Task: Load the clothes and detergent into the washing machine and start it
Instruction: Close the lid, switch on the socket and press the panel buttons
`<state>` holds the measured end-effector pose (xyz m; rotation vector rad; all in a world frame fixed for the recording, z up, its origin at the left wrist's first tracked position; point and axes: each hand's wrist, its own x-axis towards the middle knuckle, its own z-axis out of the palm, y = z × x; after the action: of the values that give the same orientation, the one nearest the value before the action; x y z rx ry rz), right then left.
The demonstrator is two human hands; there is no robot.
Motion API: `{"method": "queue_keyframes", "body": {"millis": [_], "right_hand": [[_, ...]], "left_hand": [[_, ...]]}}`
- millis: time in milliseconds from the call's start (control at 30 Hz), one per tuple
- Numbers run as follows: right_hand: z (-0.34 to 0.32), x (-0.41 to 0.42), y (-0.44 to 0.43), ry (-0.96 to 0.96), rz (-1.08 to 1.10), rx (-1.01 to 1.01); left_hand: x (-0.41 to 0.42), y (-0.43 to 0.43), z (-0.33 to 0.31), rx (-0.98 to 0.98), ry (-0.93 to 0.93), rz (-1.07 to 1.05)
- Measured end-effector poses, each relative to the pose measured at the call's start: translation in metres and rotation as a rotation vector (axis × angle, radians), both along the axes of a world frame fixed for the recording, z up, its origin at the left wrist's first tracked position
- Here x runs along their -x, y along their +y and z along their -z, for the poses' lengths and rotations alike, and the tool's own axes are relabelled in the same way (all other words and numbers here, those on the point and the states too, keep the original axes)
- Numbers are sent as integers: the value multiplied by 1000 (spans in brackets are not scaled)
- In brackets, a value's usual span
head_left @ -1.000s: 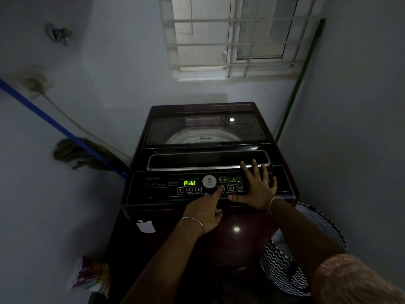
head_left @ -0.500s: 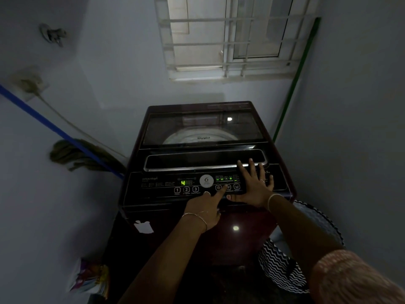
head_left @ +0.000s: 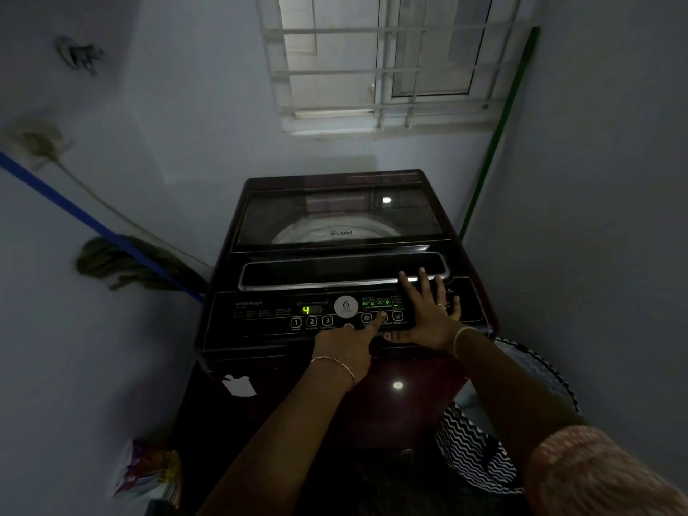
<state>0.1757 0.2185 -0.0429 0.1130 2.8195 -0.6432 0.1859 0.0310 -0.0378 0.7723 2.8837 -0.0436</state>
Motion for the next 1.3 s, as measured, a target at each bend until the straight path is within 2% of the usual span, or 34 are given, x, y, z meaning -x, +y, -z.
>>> {"method": "queue_keyframes", "body": {"millis": [600,767,867,967,1167,1300], "right_hand": [[3,0,1,27,9,22],[8,-5,1,149,58,42],[12,-14,7,205,99,-21],[13,-17,13,146,172,-94],[3,-13,10,-18,160,-114],[6,-15,10,-8,184,-94]], "left_hand": [[0,-2,1,-51,-50,0],[0,-1,2,-40,-31,0],[-2,-1,1,-43,-18,-1],[-4,-2,1,-52,-29,-4],[-9,-1,5,-42,-37,-17],[-10,1,8,-39,-5,-31]]}}
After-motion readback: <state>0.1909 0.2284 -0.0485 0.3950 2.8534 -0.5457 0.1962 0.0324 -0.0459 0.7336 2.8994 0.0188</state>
